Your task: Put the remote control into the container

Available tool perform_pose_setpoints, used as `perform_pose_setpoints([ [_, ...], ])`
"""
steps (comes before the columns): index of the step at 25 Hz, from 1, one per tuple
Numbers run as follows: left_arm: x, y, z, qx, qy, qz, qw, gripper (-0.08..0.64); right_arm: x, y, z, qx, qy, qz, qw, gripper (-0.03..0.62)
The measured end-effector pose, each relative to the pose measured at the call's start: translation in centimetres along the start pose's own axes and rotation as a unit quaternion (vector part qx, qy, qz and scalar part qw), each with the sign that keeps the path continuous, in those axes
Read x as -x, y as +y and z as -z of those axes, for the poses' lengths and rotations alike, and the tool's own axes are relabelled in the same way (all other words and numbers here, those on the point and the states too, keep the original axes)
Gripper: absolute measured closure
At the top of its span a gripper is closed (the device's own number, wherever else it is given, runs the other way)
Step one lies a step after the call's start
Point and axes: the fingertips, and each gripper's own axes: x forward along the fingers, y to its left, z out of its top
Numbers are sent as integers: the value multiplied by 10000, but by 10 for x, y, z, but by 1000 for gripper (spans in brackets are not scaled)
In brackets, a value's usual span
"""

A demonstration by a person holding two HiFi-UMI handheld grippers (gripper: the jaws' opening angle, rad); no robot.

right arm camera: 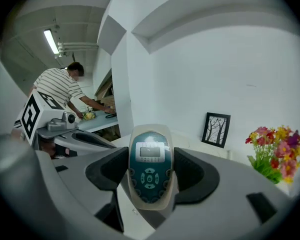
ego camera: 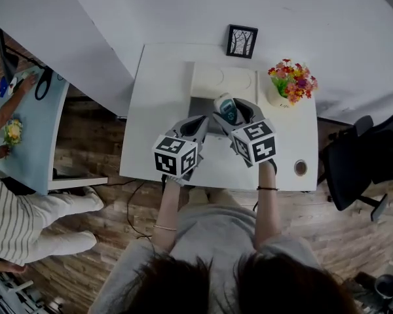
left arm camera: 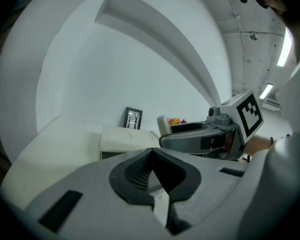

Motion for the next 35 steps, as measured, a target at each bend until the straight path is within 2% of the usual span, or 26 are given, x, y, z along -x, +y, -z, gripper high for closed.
perform_pose_setpoints([
  [8,-6,17,15,231,296,-23,9993,557,-28,-1,19,209,550,-292,9978,308],
  [17,-18,21,28,314,507,27,9982,557,-56,1,44,700,1276,-678,9870,308],
  [35,-26,32,45,601,733,77,9955,557,-84,-1,95,862,2239,-1075,9648,308],
])
